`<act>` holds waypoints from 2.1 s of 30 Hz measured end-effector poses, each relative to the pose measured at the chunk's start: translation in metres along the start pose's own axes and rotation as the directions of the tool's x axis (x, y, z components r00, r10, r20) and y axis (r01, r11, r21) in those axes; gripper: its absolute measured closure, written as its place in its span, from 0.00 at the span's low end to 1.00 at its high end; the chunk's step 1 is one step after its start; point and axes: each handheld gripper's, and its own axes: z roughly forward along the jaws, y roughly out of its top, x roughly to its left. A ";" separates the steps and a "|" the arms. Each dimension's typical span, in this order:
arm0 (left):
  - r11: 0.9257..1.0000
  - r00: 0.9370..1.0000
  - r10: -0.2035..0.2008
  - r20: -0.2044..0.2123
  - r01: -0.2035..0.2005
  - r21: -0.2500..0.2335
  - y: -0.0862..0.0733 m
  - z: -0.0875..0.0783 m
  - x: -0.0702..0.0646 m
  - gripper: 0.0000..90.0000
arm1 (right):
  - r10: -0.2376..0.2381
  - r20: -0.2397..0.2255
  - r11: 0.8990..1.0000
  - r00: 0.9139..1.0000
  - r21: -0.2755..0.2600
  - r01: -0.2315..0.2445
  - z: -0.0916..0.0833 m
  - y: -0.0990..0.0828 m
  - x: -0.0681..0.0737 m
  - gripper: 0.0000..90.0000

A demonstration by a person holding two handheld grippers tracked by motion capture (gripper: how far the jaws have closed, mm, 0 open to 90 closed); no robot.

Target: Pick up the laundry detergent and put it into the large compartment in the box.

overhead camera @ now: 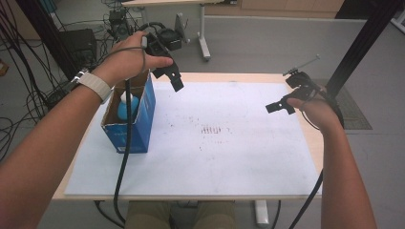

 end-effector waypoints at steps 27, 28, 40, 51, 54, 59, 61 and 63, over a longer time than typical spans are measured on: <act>0.991 0.990 0.135 0.045 -0.134 -0.019 0.002 0.038 -0.008 0.09 | 0.011 0.003 1.000 1.000 0.004 -0.011 -0.001 -0.005 0.000 0.10; 0.991 0.990 0.137 0.039 -0.136 -0.016 0.002 0.040 -0.010 0.09 | 0.012 0.002 1.000 1.000 0.003 -0.012 -0.001 -0.006 0.000 0.10; 0.983 0.982 0.182 0.046 -0.182 0.003 0.000 0.055 -0.012 0.09 | 0.012 0.005 1.000 1.000 0.006 -0.013 -0.003 -0.007 0.000 0.10; 0.969 0.968 0.237 0.087 -0.242 0.056 0.004 0.076 -0.013 0.10 | 0.013 -0.001 1.000 1.000 0.005 -0.013 -0.002 -0.009 0.000 0.10; 0.969 0.968 0.236 0.082 -0.241 0.059 0.003 0.078 -0.014 0.10 | 0.010 -0.001 1.000 1.000 0.004 -0.010 -0.002 -0.009 0.000 0.10; 0.969 0.968 0.238 0.082 -0.242 0.054 0.002 0.078 -0.013 0.10 | 0.011 -0.002 1.000 1.000 0.005 -0.011 -0.001 -0.008 -0.001 0.10; 0.969 0.968 0.235 0.083 -0.240 0.052 0.001 0.078 -0.014 0.10 | 0.009 -0.002 1.000 1.000 0.007 -0.009 0.000 -0.008 -0.001 0.10; 0.968 0.968 0.240 0.076 -0.244 0.054 0.001 0.079 -0.015 0.10 | 0.010 -0.004 1.000 1.000 0.006 -0.010 0.001 -0.008 -0.001 0.10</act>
